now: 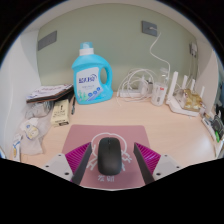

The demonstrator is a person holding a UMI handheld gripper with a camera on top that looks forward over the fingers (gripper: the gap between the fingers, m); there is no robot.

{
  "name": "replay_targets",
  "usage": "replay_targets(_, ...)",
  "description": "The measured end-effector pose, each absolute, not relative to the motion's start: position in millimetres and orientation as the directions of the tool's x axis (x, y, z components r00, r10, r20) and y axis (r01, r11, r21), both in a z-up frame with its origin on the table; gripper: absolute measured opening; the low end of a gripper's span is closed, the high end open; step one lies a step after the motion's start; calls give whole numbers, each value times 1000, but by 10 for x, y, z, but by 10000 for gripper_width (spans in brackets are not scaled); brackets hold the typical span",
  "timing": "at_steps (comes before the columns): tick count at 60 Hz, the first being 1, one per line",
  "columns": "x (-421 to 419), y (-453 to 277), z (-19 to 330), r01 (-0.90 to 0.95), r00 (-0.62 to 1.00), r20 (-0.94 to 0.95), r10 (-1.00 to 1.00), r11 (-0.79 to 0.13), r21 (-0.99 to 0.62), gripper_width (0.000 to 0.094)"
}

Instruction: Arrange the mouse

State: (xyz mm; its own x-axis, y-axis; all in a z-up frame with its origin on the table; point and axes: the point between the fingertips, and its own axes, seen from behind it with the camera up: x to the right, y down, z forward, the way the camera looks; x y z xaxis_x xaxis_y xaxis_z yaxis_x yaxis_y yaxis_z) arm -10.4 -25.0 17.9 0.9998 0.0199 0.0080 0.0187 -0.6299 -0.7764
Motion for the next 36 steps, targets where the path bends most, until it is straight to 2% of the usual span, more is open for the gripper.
replay_targets(4,-89,-400,400,25,1000,26,7,-622,-782,843)
replay_targets(18,-144,-1155,1182,72,996,92,-5,-585,-808,853)
replay_targets(27,-244,-1654,1446,60,997,77,-6,-568,-821,850)
replay_targets(36,-314,-2091,1557,61,997,79,-8,-551,-832,850)
